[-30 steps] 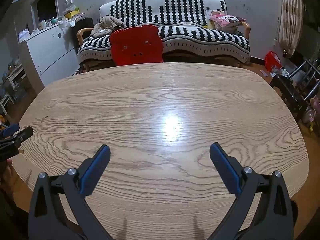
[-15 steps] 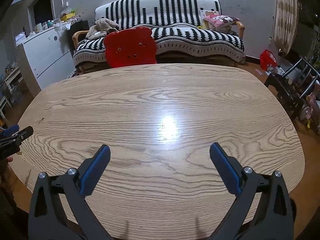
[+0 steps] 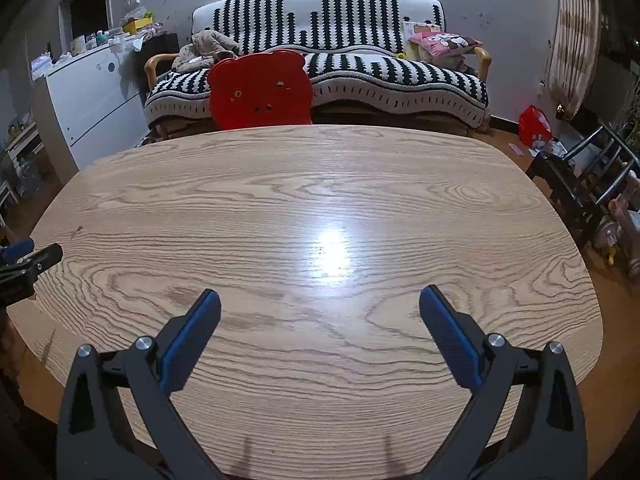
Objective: Collect trash
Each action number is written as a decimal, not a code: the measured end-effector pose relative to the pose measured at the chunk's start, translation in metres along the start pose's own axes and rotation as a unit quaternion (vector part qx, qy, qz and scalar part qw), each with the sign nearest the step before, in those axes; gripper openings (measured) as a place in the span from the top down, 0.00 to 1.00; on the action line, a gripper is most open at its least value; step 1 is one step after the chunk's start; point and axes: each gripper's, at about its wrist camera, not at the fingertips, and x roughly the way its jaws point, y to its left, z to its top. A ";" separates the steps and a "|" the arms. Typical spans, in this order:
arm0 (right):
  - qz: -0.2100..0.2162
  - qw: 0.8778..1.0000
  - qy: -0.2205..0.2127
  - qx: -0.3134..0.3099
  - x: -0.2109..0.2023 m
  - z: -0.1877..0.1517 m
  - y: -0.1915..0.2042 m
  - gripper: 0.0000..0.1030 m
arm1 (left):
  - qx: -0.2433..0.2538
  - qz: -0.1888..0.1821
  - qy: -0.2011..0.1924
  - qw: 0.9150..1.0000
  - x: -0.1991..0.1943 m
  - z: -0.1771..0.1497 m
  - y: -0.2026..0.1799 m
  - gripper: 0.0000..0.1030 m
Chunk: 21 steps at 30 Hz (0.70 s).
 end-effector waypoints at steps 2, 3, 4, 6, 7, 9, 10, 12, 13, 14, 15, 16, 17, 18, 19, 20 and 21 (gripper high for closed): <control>0.000 1.000 0.001 0.002 0.001 0.000 -0.001 0.07 | -0.001 0.000 0.000 1.000 0.000 0.000 0.000 0.06; -0.001 1.000 0.002 0.003 0.001 -0.001 -0.001 0.07 | -0.001 0.000 0.000 1.000 0.000 0.001 0.001 0.06; -0.001 1.000 0.003 0.002 0.002 -0.001 -0.001 0.07 | -0.003 0.000 -0.001 1.000 0.000 0.000 0.001 0.06; -0.002 1.000 0.004 0.002 0.002 -0.001 -0.001 0.07 | -0.005 0.003 -0.002 1.000 -0.001 0.000 0.001 0.06; -0.001 1.000 0.005 0.002 0.002 -0.001 -0.001 0.07 | -0.005 0.003 -0.002 1.000 -0.002 0.000 0.000 0.06; -0.003 1.000 0.005 -0.001 0.002 -0.001 0.000 0.07 | -0.005 0.001 -0.002 1.000 -0.002 0.000 0.000 0.06; -0.004 1.000 0.005 -0.002 0.002 -0.001 -0.001 0.07 | -0.004 0.001 -0.002 1.000 -0.002 0.000 -0.001 0.06; -0.004 1.000 0.004 0.000 0.001 -0.001 -0.003 0.07 | -0.002 0.002 -0.002 1.000 -0.003 -0.001 -0.002 0.06; -0.004 1.000 0.003 0.002 0.001 0.000 -0.004 0.07 | -0.002 0.002 -0.001 1.000 -0.003 -0.001 -0.002 0.06; -0.004 1.000 0.003 0.004 0.001 0.000 -0.005 0.07 | -0.003 0.002 -0.001 1.000 -0.003 -0.001 -0.002 0.06; -0.005 1.000 0.002 0.005 0.000 0.000 -0.006 0.07 | -0.003 0.002 -0.001 1.000 -0.003 -0.001 -0.003 0.06; -0.005 1.000 0.002 0.005 0.000 0.000 -0.006 0.07 | -0.002 0.002 -0.001 1.000 -0.003 -0.001 -0.003 0.06; -0.005 1.000 0.002 0.005 0.000 0.000 -0.007 0.07 | -0.002 0.002 -0.001 1.000 -0.003 -0.001 -0.003 0.06; -0.006 1.000 0.002 0.005 0.000 0.000 -0.007 0.07 | -0.002 0.002 -0.002 1.000 -0.004 -0.001 -0.003 0.06; -0.005 1.000 0.002 0.005 0.000 0.000 -0.007 0.07 | -0.003 0.002 -0.001 1.000 -0.003 -0.001 -0.003 0.06; -0.005 1.000 0.003 0.005 0.000 0.000 -0.007 0.07 | -0.003 0.003 -0.001 1.000 -0.003 -0.001 -0.003 0.06; -0.005 1.000 0.003 0.005 0.000 0.000 -0.007 0.07 | -0.003 0.002 0.000 1.000 -0.003 -0.001 -0.003 0.06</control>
